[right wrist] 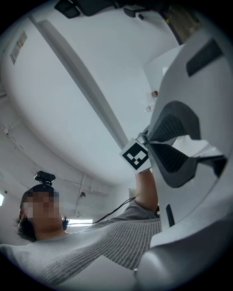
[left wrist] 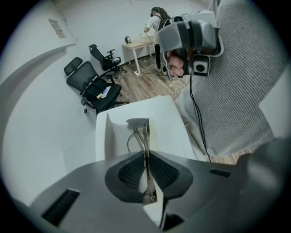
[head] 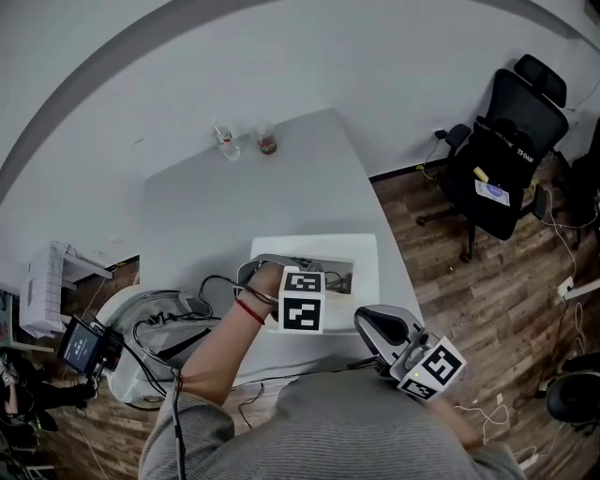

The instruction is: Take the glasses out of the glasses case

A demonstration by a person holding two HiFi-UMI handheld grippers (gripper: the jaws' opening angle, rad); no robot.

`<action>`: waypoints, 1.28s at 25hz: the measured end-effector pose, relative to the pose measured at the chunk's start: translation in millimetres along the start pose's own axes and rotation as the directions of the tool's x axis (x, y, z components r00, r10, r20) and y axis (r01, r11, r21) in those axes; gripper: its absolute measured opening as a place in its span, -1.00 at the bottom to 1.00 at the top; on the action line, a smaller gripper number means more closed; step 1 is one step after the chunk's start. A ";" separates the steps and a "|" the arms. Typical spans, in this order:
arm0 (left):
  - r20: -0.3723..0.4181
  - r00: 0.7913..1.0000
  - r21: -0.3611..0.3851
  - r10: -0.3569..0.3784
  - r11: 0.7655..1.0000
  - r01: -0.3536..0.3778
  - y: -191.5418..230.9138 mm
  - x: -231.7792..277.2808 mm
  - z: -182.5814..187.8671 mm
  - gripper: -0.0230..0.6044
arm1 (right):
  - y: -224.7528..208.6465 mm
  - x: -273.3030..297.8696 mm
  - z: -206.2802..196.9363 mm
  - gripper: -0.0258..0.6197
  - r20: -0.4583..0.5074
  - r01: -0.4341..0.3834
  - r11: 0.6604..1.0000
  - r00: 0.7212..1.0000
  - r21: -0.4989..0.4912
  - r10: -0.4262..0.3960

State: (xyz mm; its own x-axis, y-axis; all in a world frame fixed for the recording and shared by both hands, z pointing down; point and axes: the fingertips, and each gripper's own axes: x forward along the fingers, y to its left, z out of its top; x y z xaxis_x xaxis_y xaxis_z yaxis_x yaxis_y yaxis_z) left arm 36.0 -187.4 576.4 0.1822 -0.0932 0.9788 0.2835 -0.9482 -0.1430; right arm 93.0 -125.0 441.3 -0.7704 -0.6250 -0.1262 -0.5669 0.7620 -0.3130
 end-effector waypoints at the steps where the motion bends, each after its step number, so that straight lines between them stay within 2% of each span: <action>1: -0.013 1.000 0.002 -0.010 1.000 0.010 0.2 0.0 -0.6 -0.80 | -0.3 -0.6 0.7 -0.87 0.005 0.002 1.000 1.000 0.003 -0.002; 5: -0.019 0.994 -0.055 -0.112 0.992 0.111 -1.5 3.3 -3.0 -0.81 | -6.0 -4.1 1.2 -0.87 0.019 0.021 1.000 1.000 0.015 -0.021; 9: 0.011 0.970 -0.144 -0.245 0.959 0.244 -2.8 6.5 -6.6 -0.82 | -13.5 -8.3 0.2 -0.87 0.022 0.044 0.999 0.999 0.030 -0.044; 11: 0.014 0.961 -0.159 -0.275 0.948 0.274 -3.3 6.3 -8.6 -0.82 | -15.4 -9.4 1.8 -0.87 0.027 0.051 0.998 0.998 0.029 -0.052; 14: 0.033 0.958 -0.136 -0.283 0.949 0.285 -3.3 5.3 -6.5 -0.83 | -17.6 -10.5 5.4 -0.87 0.035 0.058 0.998 0.998 0.023 -0.058; 19: 0.098 0.974 -0.115 -0.202 0.970 0.213 -1.3 0.1 -4.8 -0.84 | -19.7 -11.6 7.8 -0.87 0.037 0.069 0.997 0.997 0.017 -0.070; 22: 0.174 0.976 -0.150 -0.128 0.977 0.155 4.0 -11.9 -2.0 -0.84 | -22.2 -11.4 9.9 -0.87 0.039 0.072 0.997 0.997 0.015 -0.073; 24: 0.241 0.968 -0.186 -0.065 0.976 0.112 9.4 -22.5 1.2 -0.84 | -24.5 -10.4 12.0 -0.87 0.039 0.073 0.997 0.997 0.013 -0.074; 27: 0.340 0.939 -0.248 0.049 0.968 0.040 16.9 -38.7 5.1 -0.84 | -26.7 -7.6 14.2 -0.87 0.035 0.071 0.997 0.997 0.009 -0.072; 32: 0.489 0.846 -0.391 0.215 0.920 -0.008 24.8 -59.2 4.0 -0.84 | -25.9 0.0 14.9 -0.87 0.022 0.062 0.998 0.998 0.002 -0.062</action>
State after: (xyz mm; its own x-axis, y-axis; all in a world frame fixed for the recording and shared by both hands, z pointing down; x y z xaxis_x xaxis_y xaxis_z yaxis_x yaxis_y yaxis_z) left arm 36.0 -204.2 514.3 0.6750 -0.1339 0.7255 -0.1084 -0.9907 -0.0820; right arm 112.1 -147.2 435.4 -0.7273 -0.6743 -0.1277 -0.6127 0.7218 -0.3220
